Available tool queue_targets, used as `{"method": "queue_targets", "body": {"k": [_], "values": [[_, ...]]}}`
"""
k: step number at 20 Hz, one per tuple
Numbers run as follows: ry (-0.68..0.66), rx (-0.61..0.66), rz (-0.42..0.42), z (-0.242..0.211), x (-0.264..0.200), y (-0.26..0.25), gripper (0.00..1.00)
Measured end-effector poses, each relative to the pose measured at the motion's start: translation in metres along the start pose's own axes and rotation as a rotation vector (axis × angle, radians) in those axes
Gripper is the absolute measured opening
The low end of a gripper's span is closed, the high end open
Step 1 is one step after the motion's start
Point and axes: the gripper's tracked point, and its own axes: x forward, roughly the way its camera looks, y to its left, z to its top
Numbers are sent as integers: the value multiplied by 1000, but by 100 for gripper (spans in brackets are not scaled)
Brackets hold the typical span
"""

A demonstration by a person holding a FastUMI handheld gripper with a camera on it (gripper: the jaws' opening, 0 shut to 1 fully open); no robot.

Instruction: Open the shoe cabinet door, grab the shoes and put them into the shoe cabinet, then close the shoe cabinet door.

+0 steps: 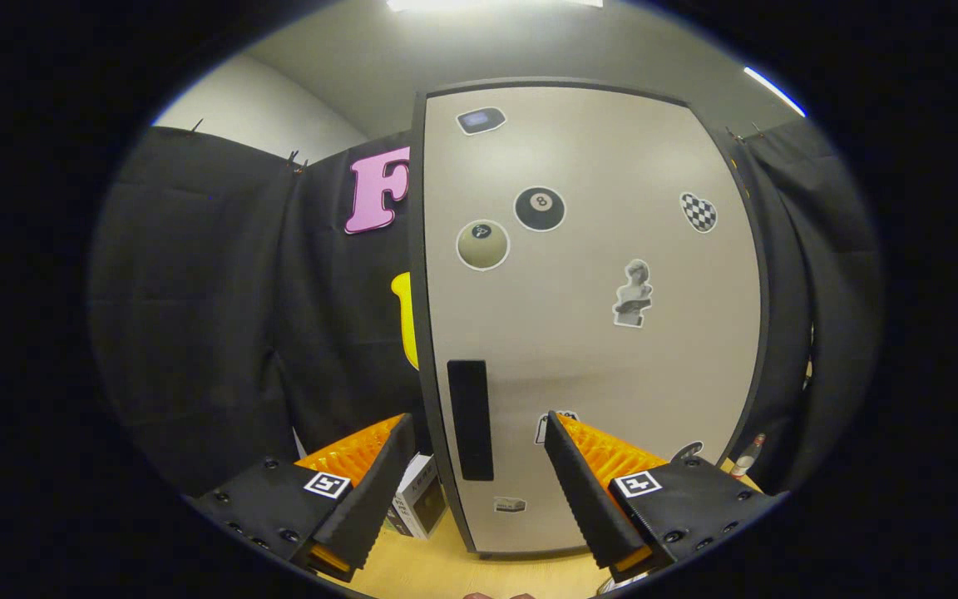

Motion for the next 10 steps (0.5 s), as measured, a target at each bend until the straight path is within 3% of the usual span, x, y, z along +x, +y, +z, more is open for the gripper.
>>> {"method": "queue_targets", "body": {"k": [6,10], "values": [[64,-86,-46,-25,53,-4,99],[105,-83,-88,-37,71,-10,89]]}}
